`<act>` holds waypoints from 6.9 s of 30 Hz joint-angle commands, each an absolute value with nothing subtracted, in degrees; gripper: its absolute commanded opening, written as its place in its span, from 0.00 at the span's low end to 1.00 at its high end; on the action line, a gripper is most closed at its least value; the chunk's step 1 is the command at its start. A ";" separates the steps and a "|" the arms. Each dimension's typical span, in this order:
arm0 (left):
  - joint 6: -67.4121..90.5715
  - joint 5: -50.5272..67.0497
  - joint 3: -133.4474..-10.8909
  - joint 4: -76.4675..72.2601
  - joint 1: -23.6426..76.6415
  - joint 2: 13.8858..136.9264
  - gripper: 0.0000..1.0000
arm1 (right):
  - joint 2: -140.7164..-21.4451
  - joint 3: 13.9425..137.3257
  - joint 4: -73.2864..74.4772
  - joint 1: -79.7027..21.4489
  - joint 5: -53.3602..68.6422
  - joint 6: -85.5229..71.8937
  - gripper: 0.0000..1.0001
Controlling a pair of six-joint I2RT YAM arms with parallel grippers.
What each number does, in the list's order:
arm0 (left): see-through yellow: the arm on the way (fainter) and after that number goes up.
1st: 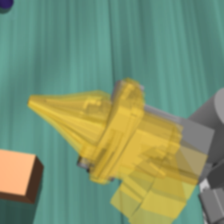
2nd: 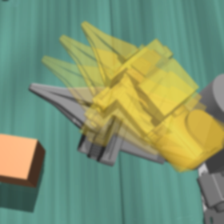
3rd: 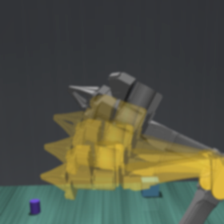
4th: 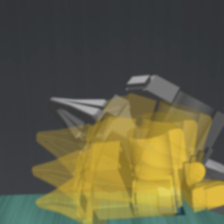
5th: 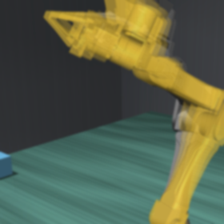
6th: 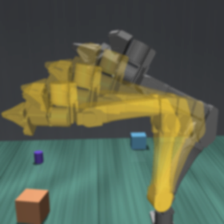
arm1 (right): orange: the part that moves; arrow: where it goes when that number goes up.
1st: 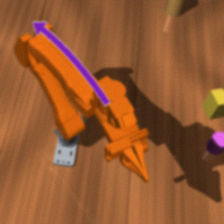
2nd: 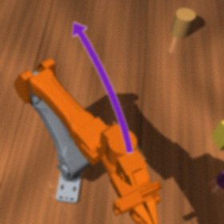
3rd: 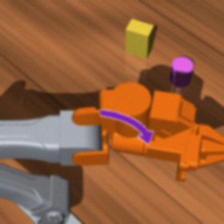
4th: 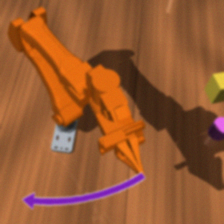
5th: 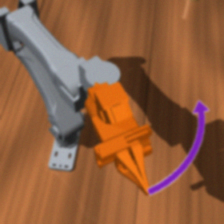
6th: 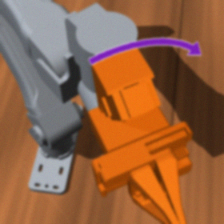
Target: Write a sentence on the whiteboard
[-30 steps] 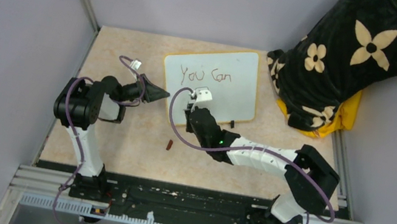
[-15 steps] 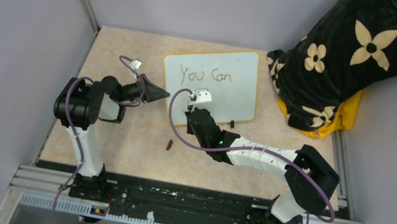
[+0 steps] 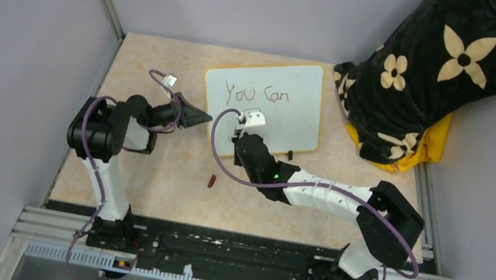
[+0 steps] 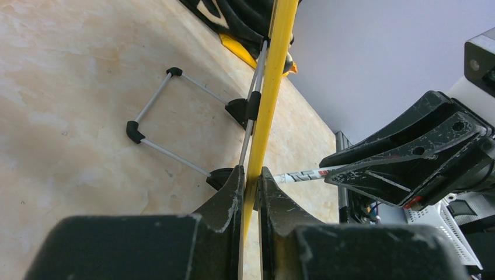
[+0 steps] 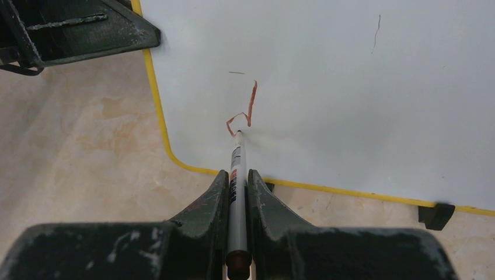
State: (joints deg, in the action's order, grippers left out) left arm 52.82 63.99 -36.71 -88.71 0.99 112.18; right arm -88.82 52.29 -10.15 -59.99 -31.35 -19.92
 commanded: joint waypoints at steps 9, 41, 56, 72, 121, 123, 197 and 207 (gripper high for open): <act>53.13 65.05 -36.03 -102.61 2.24 113.47 0.00 | -87.97 56.45 -11.36 -58.18 -34.98 -18.02 0.00; 52.82 65.17 -36.01 -102.29 2.29 113.51 0.00 | -83.15 51.71 -15.91 -57.68 -30.39 -19.07 0.00; 52.73 65.25 -36.01 -102.06 2.29 113.55 0.00 | -84.98 52.22 -15.17 -56.62 -29.81 -19.95 0.00; 52.82 65.20 -36.12 -102.04 2.37 113.68 0.00 | -85.29 50.44 -13.06 -56.65 -28.70 -21.26 0.00; 52.21 65.63 -36.01 -101.33 2.88 113.69 0.00 | -83.09 51.25 -10.37 -52.82 -32.09 -20.18 0.00; 52.21 65.66 -36.07 -101.36 2.90 113.64 0.00 | -83.29 51.75 -10.37 -52.78 -31.89 -20.02 0.00; 51.83 65.67 -36.06 -100.71 3.21 113.47 0.00 | -83.09 47.91 -11.43 -53.53 -25.64 -22.06 0.00; 51.59 65.74 -36.04 -100.54 3.16 113.51 0.00 | -74.95 48.99 -11.03 -53.44 -26.07 -22.61 0.00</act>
